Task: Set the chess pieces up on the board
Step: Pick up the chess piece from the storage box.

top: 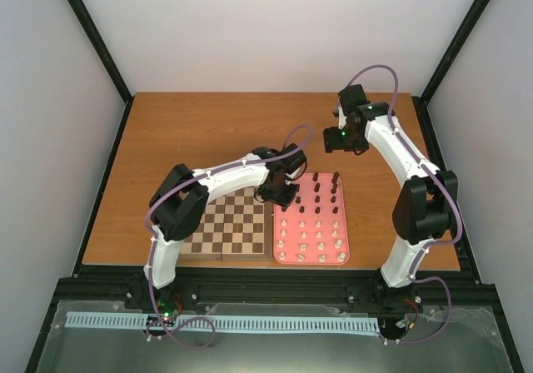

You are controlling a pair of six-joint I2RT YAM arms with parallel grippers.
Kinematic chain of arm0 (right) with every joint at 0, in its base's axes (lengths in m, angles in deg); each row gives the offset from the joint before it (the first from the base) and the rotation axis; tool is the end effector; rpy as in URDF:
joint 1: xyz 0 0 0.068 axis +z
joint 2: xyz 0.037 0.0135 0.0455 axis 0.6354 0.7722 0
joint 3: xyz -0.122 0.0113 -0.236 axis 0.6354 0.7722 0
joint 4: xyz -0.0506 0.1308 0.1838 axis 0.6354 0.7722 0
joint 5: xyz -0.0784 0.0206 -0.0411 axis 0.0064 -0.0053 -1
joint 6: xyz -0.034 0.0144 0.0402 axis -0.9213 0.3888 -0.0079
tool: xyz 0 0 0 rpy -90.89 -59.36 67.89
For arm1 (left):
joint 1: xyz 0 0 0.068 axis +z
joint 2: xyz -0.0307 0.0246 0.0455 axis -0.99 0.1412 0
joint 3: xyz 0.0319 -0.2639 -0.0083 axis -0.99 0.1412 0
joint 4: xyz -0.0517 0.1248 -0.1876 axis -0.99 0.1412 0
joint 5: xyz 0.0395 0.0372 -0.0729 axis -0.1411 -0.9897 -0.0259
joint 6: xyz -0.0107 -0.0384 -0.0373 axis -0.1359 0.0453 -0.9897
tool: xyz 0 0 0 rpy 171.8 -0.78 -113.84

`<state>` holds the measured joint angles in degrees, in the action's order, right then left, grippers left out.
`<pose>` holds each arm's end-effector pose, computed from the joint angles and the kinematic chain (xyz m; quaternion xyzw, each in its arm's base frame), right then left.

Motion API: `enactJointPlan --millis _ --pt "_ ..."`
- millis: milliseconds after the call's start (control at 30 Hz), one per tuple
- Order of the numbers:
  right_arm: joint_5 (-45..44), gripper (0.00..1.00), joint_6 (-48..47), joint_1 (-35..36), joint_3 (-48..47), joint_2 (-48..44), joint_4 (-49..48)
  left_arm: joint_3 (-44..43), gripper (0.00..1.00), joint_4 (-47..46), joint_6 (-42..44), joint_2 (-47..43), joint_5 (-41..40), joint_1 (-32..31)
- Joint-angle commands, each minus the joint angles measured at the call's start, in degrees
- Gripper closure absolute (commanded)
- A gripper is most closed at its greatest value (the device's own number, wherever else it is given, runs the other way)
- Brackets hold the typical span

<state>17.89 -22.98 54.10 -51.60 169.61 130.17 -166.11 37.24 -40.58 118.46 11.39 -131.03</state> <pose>0.3275 0.0865 0.2832 -0.0632 0.9790 0.0482 0.1875 0.2436 -0.2849 0.1945 0.2134 0.9710 -0.0850 0.0657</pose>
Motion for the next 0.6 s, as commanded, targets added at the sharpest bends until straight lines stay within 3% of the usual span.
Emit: enactJointPlan --millis 0,167,400,567 --pt "0.4 0.21 -0.6 -0.6 0.4 -2.2 -0.6 -1.4 0.55 -2.3 -0.9 1.8 -1.1 -0.2" --pt "0.6 0.21 -0.7 -2.0 0.3 -2.1 -0.5 -2.8 0.56 -2.4 -0.5 2.9 -2.1 -0.1" --pt "1.2 0.21 -0.7 -2.2 0.3 -1.6 -0.6 -4.2 0.67 -2.6 -0.4 4.3 -3.2 -0.2" --pt "1.4 0.21 -0.8 -2.3 -0.1 -1.0 -0.4 -5.3 0.67 -2.5 0.3 4.4 -3.4 -0.2"
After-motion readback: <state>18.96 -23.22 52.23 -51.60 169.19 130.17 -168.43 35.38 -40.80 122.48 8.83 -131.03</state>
